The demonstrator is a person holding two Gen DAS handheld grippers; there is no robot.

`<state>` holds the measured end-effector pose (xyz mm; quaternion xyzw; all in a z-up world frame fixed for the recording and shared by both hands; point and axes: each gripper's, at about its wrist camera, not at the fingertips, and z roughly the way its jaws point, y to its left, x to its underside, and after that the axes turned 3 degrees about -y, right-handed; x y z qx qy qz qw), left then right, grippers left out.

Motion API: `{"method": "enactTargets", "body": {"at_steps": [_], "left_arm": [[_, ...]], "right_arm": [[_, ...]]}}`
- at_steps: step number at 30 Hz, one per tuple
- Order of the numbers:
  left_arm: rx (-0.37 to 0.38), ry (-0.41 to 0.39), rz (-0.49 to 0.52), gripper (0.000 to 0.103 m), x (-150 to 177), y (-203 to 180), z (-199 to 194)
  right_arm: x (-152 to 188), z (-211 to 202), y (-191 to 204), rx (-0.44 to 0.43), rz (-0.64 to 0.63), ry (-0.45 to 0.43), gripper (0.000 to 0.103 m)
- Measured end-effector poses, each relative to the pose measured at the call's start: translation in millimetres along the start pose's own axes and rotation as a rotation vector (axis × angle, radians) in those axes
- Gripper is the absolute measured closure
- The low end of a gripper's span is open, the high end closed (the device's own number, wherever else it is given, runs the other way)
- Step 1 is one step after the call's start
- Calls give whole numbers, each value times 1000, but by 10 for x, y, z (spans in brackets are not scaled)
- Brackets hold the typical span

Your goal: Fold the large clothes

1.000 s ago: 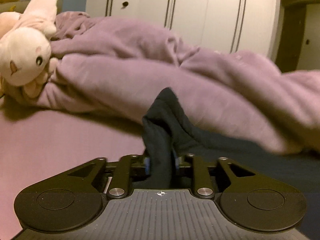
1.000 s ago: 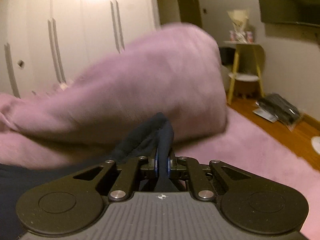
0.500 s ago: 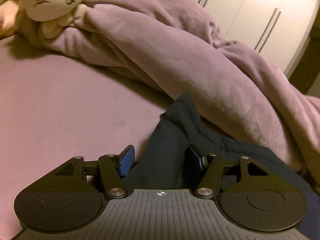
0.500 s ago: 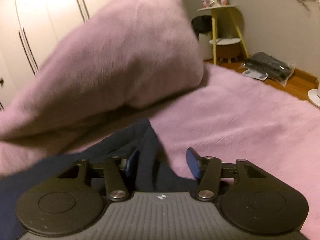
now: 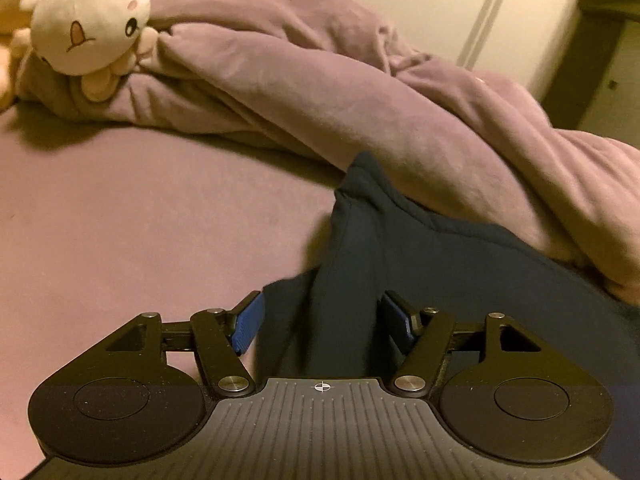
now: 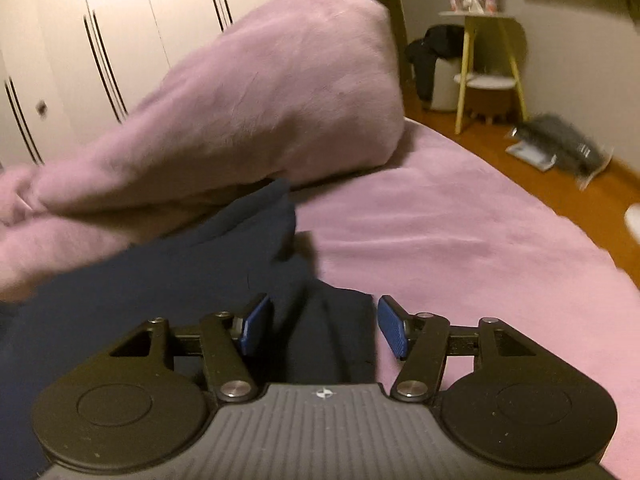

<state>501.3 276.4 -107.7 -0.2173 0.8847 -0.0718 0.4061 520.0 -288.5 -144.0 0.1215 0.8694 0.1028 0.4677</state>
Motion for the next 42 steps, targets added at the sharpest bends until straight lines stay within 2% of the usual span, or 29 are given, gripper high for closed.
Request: {"method": "enactTargets", "body": {"at_steps": [1, 2, 4, 5, 7, 9, 12, 15, 18, 20, 22, 28, 31, 34, 42], "left_arm": [[53, 32, -24, 24, 1, 126, -74], [91, 50, -50, 23, 39, 213, -127], [151, 83, -122, 19, 102, 405, -177], [191, 106, -163, 19, 146, 500, -166], [248, 181, -226, 19, 240, 627, -64], [277, 244, -264, 19, 297, 659, 67], [315, 255, -309, 15, 346, 687, 200], [329, 250, -285, 12, 348, 608, 288], [347, 248, -281, 12, 314, 552, 356], [343, 247, -299, 15, 303, 535, 404], [343, 239, -305, 28, 284, 488, 456], [348, 215, -304, 53, 298, 426, 395], [360, 213, -319, 60, 291, 439, 334], [371, 193, -295, 65, 239, 405, 228], [457, 148, -246, 73, 75, 237, -216]], "right_arm": [[-5, -100, -128, -41, 33, 21, 34], [7, -169, -261, -86, 70, 58, 31], [83, -210, -540, -213, 182, 163, 17], [143, -193, -648, -264, 234, 213, 16], [272, -105, -794, -320, 303, 300, 16], [376, -49, -840, -357, 332, 326, 16], [439, 52, -889, -450, 418, 332, 15], [476, 179, -799, -533, 456, 349, 19], [485, 235, -687, -545, 429, 349, 28], [482, 320, -660, -570, 445, 349, 34], [493, 350, -675, -589, 464, 355, 42], [521, 379, -717, -618, 497, 355, 56], [549, 360, -728, -635, 515, 337, 60], [567, 282, -738, -641, 531, 309, 64], [376, -81, -568, -690, 485, 233, 70]]}}
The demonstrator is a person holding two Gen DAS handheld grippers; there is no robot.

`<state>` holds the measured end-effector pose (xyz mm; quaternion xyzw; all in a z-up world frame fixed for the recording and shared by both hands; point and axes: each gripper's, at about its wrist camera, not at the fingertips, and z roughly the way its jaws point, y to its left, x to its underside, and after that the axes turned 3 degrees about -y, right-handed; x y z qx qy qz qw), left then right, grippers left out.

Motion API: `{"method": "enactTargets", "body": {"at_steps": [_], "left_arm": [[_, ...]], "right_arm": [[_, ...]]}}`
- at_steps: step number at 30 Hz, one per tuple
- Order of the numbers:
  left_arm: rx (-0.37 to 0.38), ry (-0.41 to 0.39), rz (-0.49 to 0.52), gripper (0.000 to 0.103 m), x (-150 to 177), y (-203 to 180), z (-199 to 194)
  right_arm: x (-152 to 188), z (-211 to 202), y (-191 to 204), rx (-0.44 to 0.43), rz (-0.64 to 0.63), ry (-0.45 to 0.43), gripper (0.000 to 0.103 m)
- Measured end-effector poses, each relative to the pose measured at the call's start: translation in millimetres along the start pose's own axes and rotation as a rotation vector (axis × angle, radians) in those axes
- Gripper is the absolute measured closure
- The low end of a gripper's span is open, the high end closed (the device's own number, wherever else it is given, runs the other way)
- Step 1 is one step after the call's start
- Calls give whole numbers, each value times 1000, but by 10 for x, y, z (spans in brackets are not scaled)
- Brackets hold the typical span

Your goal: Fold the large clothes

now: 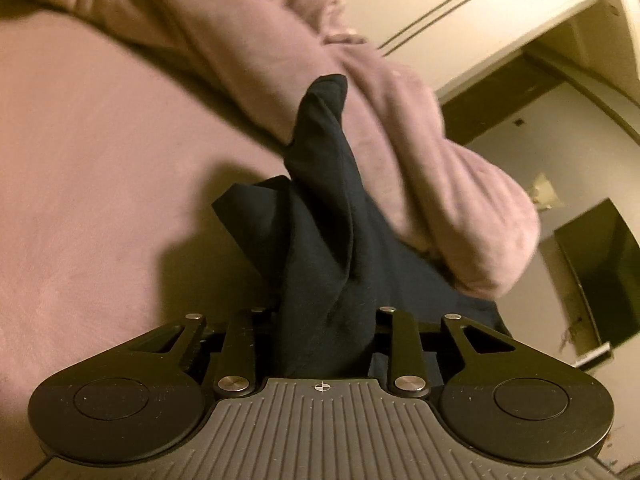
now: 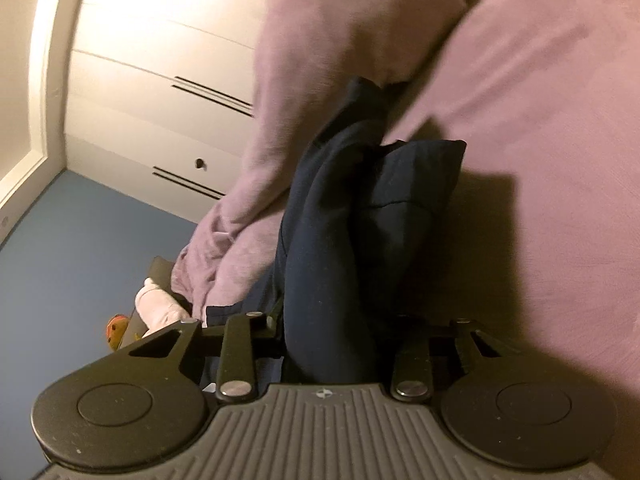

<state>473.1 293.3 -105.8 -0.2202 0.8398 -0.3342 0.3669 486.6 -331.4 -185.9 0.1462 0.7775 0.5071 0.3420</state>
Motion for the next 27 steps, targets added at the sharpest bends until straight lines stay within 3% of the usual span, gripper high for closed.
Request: {"method": "enactTargets", "body": {"at_steps": [4, 9, 16, 20, 24, 27], "left_arm": [[20, -2, 73, 73, 70, -335, -218], [13, 17, 93, 74, 157, -606, -568], [-26, 82, 73, 73, 477, -701, -1251], [-99, 134, 90, 68, 852, -598, -1554], [-259, 198, 41, 59, 1082, -305, -1564], [-369, 176, -44, 51, 1102, -108, -1685]], "right_arm": [[56, -99, 313, -18, -47, -1, 71], [192, -248, 663, -25, -86, 35, 72], [518, -782, 865, -56, -41, 96, 72], [807, -1147, 793, -30, -6, 125, 72], [1074, -1435, 609, 91, 22, 115, 63], [1117, -1592, 517, 291, 12, 71, 47]]}}
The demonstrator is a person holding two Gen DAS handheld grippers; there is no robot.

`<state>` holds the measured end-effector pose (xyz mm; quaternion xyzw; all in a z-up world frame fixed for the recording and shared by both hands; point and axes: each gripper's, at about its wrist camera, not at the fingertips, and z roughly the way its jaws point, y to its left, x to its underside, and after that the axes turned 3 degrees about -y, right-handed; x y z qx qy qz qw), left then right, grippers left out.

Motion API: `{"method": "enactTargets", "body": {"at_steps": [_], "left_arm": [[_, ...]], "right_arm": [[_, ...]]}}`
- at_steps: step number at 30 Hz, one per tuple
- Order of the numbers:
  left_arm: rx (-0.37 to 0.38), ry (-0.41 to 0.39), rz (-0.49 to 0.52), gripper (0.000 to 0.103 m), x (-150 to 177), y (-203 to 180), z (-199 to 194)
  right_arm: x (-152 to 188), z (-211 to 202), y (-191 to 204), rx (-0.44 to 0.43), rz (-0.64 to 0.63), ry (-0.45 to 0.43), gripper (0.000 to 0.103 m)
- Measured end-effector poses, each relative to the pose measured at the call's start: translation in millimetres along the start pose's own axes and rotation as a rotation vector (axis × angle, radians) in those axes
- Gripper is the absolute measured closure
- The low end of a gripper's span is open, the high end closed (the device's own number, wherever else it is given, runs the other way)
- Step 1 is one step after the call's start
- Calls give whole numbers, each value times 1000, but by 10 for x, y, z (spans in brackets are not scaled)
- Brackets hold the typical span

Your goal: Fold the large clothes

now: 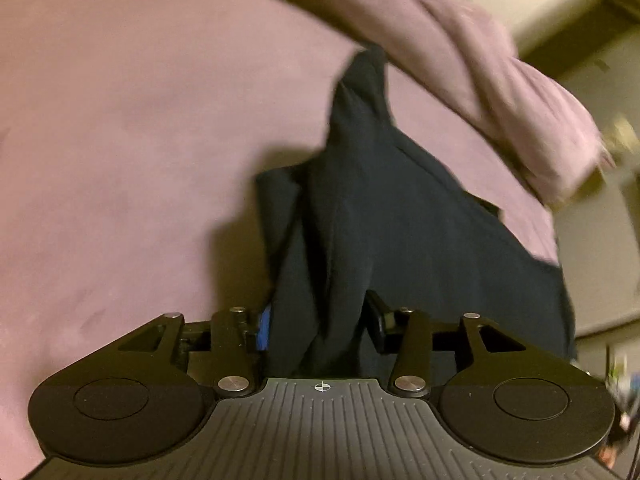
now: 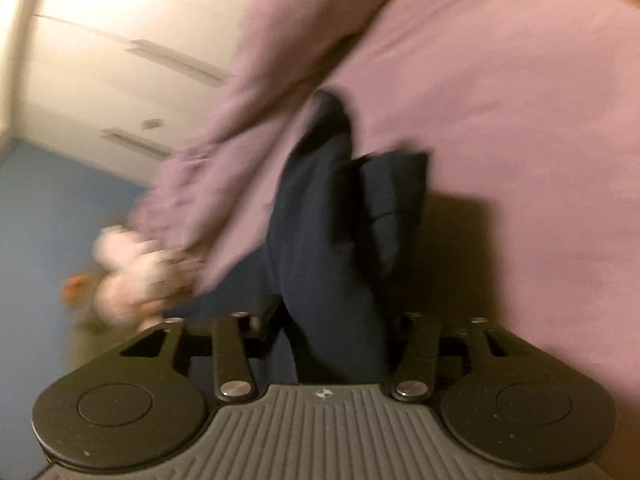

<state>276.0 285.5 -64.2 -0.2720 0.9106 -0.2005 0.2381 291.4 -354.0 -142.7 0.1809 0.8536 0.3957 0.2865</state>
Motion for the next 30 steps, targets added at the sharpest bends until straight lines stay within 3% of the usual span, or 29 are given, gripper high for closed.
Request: {"method": "enactTargets", "body": {"at_steps": [1, 4, 7, 10, 12, 15, 16, 18, 21, 23, 24, 25, 29, 30], "left_arm": [[-19, -18, -21, 50, -18, 50, -55], [-134, -165, 12, 43, -77, -72, -223], [-186, -289, 185, 30, 14, -522, -144], [-165, -339, 309, 19, 201, -1028, 176], [-180, -382, 379, 18, 301, -1293, 437], [-305, -475, 458, 15, 335, -1521, 929], [-345, -473, 468, 15, 308, -1531, 1091], [-399, -461, 490, 14, 252, -1473, 1374], [-451, -528, 509, 6, 193, -1296, 1567], [-390, -515, 440, 6, 73, -1191, 1637], [-366, -506, 408, 6, -3, -1149, 1684], [-339, -497, 379, 5, -30, -1046, 1639], [-250, -483, 301, 5, -64, -832, 1584], [-246, -487, 301, 5, -32, -834, 1561]], "right_arm": [[-20, -78, -33, 42, 16, -26, 40], [-34, -420, 39, 142, -36, -227, 40], [64, -328, 501, 159, -239, -330, 40], [323, 354, 1115, 136, -484, -252, 44], [573, 918, 1463, 112, -651, -173, 48], [941, 1621, 1753, 151, -879, -119, 54], [989, 1807, 1773, 171, -930, -101, 55], [985, 2063, 1717, 230, -950, -87, 57], [820, 2165, 1477, 309, -1013, -171, 56], [599, 2165, 1318, 364, -1037, -225, 46], [488, 2145, 1247, 346, -1002, -225, 33], [386, 2116, 1192, 325, -949, -220, 30], [-4, 1999, 902, 269, -735, -244, 30], [-139, 1943, 739, 251, -616, -257, 39]]}}
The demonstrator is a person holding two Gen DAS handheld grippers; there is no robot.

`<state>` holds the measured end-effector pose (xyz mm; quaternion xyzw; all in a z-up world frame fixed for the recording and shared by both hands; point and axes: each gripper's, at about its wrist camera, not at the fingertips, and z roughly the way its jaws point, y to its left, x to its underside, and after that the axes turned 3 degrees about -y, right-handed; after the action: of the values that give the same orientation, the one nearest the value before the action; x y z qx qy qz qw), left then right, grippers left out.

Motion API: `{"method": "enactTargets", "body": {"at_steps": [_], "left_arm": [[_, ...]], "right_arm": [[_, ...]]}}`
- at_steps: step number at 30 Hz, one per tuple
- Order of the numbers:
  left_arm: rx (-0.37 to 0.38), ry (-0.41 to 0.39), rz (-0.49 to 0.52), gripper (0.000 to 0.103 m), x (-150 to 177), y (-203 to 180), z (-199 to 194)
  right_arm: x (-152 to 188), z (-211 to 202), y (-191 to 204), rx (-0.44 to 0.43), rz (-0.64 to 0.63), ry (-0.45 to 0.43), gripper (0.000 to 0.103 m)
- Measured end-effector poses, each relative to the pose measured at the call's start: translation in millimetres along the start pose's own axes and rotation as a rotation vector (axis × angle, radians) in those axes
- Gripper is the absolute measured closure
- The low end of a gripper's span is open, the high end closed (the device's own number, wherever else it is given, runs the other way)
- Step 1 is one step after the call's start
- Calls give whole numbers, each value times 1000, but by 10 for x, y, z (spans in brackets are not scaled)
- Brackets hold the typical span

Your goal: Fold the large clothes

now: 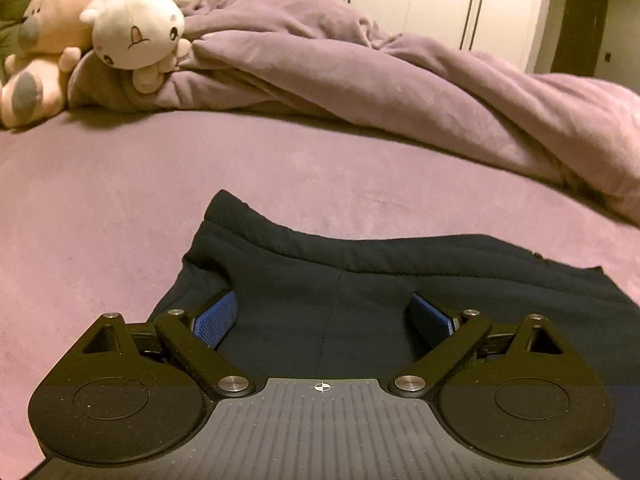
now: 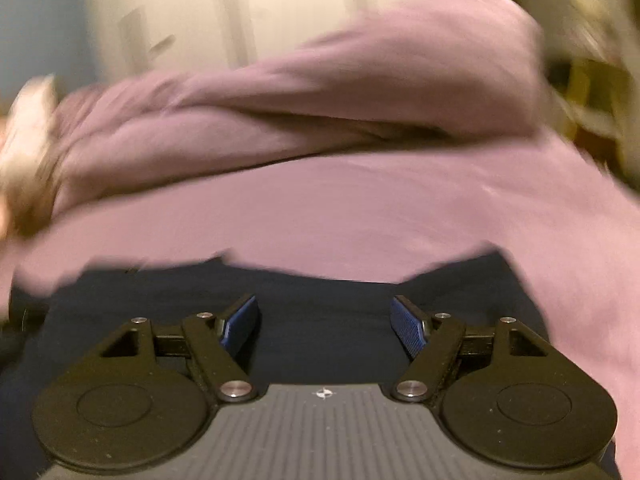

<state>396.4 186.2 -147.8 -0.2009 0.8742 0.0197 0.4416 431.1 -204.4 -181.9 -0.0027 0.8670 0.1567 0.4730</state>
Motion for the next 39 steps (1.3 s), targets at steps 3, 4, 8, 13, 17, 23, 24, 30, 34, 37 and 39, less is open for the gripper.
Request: {"method": "enactTargets", "body": {"at_steps": [3, 4, 8, 13, 17, 23, 24, 30, 34, 37, 39], "left_arm": [[-1, 0, 11, 6, 40, -27, -79], [2, 2, 11, 6, 45, -22, -104], [-1, 17, 31, 6, 86, 11, -257], [-25, 11, 110, 6, 199, 23, -556], [-61, 18, 133, 6, 295, 111, -765], [-111, 53, 92, 1, 404, 310, -1040], [-105, 72, 43, 1, 417, 381, -1074], [-82, 113, -81, 1, 530, 643, -1387], [-61, 130, -72, 2, 643, 780, -1726], [-39, 133, -97, 2, 803, 987, -2034], [-9, 144, -155, 3, 910, 1131, -2201]], "right_arm": [[15, -26, -405, -3, 230, -26, 65], [23, -69, -413, -2, 245, -35, 65], [76, -409, -200, 61, 177, -57, 60], [369, -1090, -119, 41, 145, -82, 52], [686, -1508, -102, 148, 15, -82, 53], [866, -1900, -13, 223, -72, -55, 53], [869, -1953, 6, 234, -73, -55, 53], [956, -2121, -3, 278, -61, -23, 53], [940, -2282, 1, 295, -42, -17, 53], [958, -2450, -29, 300, -1, -19, 53], [1015, -2581, -79, 293, 51, -18, 53]]}}
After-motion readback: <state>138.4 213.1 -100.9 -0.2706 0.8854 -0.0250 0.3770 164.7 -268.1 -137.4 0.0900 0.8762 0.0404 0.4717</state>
